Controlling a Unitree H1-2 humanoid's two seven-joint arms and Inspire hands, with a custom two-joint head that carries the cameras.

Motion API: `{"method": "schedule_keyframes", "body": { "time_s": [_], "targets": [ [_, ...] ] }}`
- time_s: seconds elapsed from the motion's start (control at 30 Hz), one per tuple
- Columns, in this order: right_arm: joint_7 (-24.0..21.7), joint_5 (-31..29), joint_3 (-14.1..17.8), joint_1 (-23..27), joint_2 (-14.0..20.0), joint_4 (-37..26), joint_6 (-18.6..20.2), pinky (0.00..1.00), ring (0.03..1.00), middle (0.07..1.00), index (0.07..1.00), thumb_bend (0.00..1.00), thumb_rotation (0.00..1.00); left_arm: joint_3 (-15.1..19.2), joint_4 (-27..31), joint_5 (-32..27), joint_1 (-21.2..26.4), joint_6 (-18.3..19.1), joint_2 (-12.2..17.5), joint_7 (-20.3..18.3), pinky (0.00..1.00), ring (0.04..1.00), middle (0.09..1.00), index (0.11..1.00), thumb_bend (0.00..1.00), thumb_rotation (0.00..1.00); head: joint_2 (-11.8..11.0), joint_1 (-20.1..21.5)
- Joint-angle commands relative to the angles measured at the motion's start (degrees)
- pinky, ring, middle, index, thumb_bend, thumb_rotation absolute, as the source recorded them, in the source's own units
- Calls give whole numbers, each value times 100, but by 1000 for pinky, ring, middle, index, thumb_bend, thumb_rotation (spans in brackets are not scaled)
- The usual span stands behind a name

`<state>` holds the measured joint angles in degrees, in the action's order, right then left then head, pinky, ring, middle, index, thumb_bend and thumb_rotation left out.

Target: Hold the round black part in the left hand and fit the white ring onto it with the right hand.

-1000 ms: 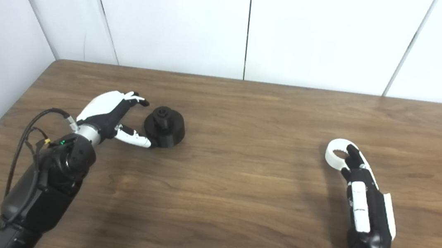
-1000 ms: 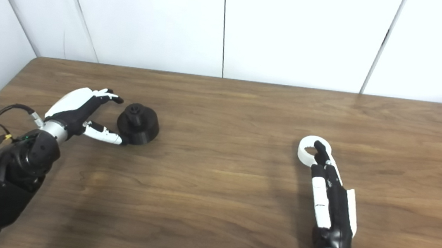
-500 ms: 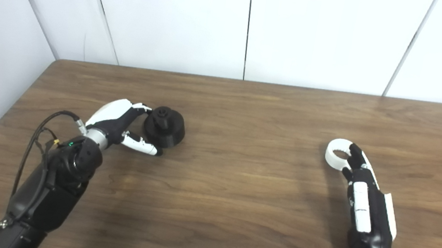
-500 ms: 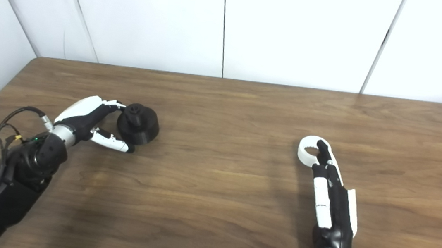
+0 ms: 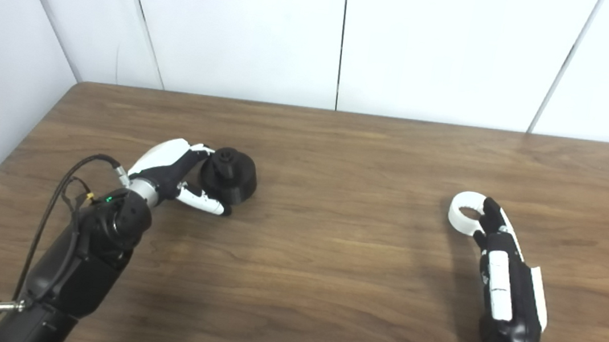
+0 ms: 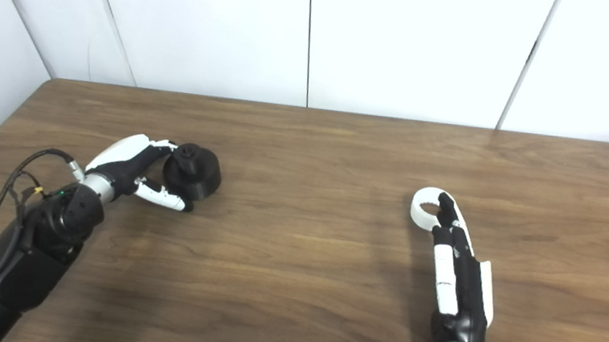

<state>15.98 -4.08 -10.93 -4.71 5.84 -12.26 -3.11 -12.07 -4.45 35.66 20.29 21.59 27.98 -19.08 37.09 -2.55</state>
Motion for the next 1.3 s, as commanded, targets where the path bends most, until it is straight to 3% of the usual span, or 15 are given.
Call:
{"method": "schedule_keyframes", "body": {
  "time_s": [0.0, 0.3, 0.6, 0.9, 1.1, 1.27],
  "targets": [
    [-2, -8, 35, -102, -723, 112, -193, 953, 964, 950, 909, 614, 900, 63, 27, 57, 338, -128, 50, 246, 963, 1000, 976, 833, 945, 313, 5, -6],
    [-28, 15, 18, -97, -669, 100, -147, 947, 964, 952, 915, 616, 916, 107, -7, 84, 301, -339, -25, 626, 941, 998, 935, 738, 824, 233, 9, -14],
    [-28, 46, 19, -95, -646, 70, -100, 950, 963, 949, 913, 626, 916, 138, 23, 43, 259, -411, -77, 795, 948, 992, 922, 672, 783, 173, 22, -30],
    [-44, 23, 18, -95, -648, 53, -79, 963, 969, 948, 917, 616, 917, 160, 160, -9, 194, -499, -61, 767, 945, 985, 911, 629, 779, 139, 30, -45],
    [-52, 59, -2, -85, -637, 27, -41, 958, 969, 949, 922, 619, 923, 73, 395, 48, 125, -441, -44, 544, 881, 977, 917, 627, 790, 174, 59, -63],
    [-58, 77, -18, -76, -640, 14, -20, 958, 967, 949, 928, 603, 934, -44, 588, 109, 50, -491, -22, 408, 886, 991, 908, 627, 809, 206, 75, -70]
  ]
}}
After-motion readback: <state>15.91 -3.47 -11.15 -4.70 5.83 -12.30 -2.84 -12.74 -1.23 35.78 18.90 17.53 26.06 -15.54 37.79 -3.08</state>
